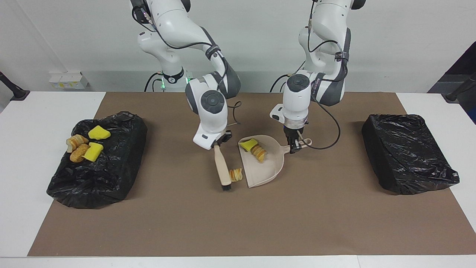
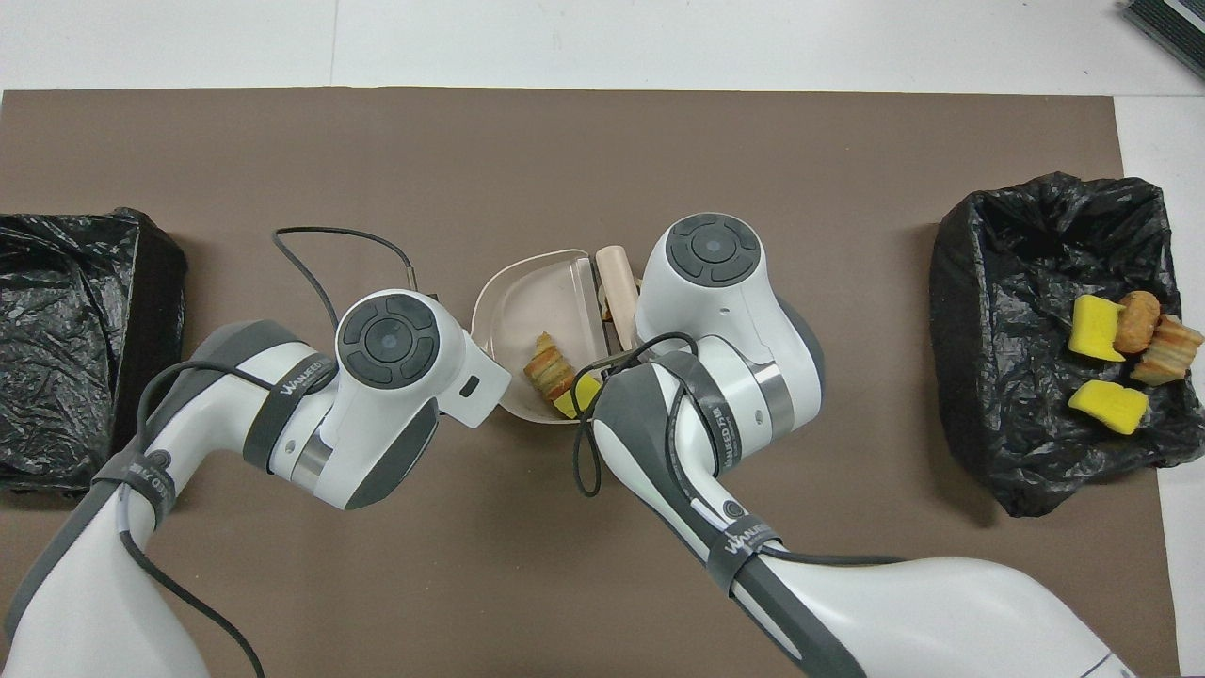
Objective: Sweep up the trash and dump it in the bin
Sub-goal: 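Sweep the last bread piece into the dustpan with the right gripper's brush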
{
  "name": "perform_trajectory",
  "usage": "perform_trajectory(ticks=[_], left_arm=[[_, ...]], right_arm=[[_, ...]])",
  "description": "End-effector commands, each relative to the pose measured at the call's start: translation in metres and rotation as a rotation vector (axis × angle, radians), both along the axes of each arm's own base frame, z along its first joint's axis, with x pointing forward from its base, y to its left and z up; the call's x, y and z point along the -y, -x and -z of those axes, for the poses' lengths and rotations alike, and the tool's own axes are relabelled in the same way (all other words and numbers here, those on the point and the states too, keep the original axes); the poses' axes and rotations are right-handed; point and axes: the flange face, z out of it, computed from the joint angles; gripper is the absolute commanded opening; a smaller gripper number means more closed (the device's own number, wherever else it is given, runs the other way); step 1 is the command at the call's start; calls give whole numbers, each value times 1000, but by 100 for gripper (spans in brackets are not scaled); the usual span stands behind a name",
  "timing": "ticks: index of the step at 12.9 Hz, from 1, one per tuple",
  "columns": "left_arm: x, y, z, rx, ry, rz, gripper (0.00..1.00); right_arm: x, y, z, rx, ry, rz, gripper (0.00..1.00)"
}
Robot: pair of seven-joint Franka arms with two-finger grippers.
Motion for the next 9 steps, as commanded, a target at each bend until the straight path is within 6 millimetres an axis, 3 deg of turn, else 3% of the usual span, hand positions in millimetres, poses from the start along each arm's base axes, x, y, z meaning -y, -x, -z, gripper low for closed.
perform_trajectory(ticks=[1, 6, 9], left_arm=[[-9, 4, -2, 13, -20, -17, 0], [-10, 4, -2, 15, -18, -18, 0], [-10, 4, -2, 17, -15, -20, 0]], right_arm=[[-1, -15, -21, 20, -191, 83, 0], [41, -29, -61, 43, -228, 153, 0], [69, -34, -45, 50, -95, 107, 0]])
